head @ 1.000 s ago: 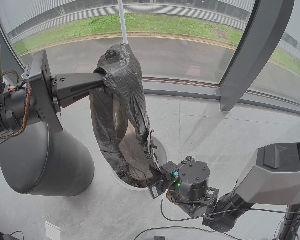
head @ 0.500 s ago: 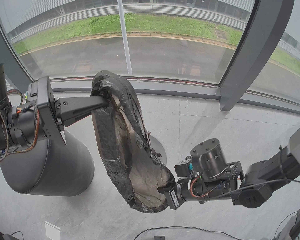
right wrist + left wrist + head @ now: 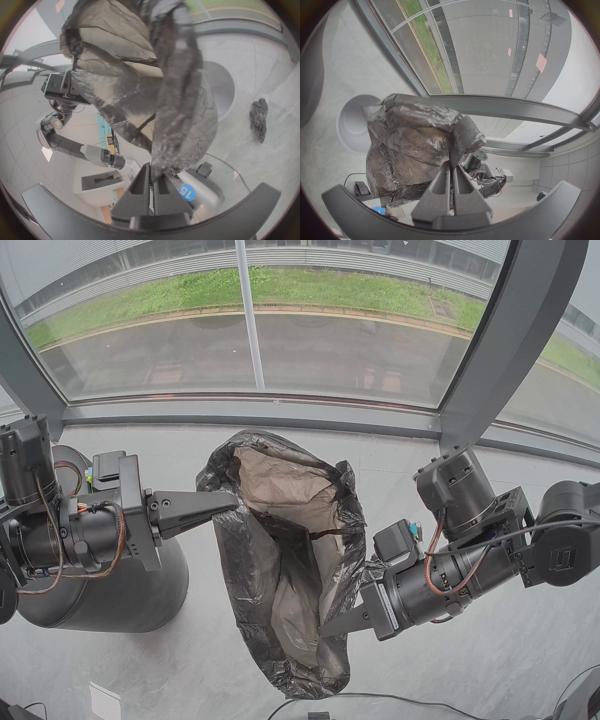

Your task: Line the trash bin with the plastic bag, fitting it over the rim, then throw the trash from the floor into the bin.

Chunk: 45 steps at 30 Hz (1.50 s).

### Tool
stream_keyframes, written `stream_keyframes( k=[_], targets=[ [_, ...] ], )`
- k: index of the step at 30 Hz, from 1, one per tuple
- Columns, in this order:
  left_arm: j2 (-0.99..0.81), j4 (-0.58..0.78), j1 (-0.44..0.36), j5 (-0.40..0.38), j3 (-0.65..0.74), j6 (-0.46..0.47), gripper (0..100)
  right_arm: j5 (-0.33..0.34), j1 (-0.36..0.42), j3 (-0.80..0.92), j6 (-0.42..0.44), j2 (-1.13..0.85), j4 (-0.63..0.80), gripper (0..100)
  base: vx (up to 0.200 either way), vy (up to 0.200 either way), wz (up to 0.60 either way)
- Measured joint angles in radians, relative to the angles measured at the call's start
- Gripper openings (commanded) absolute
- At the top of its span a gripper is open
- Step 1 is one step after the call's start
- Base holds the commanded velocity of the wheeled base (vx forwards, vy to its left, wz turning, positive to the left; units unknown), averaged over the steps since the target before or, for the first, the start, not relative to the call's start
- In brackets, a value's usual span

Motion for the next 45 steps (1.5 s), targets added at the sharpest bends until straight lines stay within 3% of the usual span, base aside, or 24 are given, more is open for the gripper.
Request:
stream_keyframes(
  k=[6, 16, 32, 38, 45],
  targets=[
    [0.05, -0.051, 0.001, -0.001, 0.023, 0.0, 0, 0.082, -0.037, -0.024, 0.028, -0.013, 0.026, 0, 0.0, 0.0, 0.0],
    [0.131, -0.126, 0.049, -0.001, 0.043, 0.0, 0, 0.106, -0.096, -0.035, 0.029, 0.039, -0.107, 0, 0.0, 0.0, 0.0],
    [0.222, -0.234, 0.156, -0.005, 0.018, -0.002, 0, 0.094, -0.087, -0.115, 0.033, 0.262, -0.387, 0, 0.0, 0.0, 0.0],
    [0.233, -0.237, 0.179, -0.005, -0.016, -0.002, 0, 0.037, -0.085, -0.169, 0.033, 0.324, -0.419, 0, 0.0, 0.0, 0.0],
    [0.262, -0.239, 0.191, -0.005, -0.034, 0.0, 0, 0.025, -0.085, -0.206, 0.03, 0.373, -0.421, 0, 0.0, 0.0, 0.0]
  ],
)
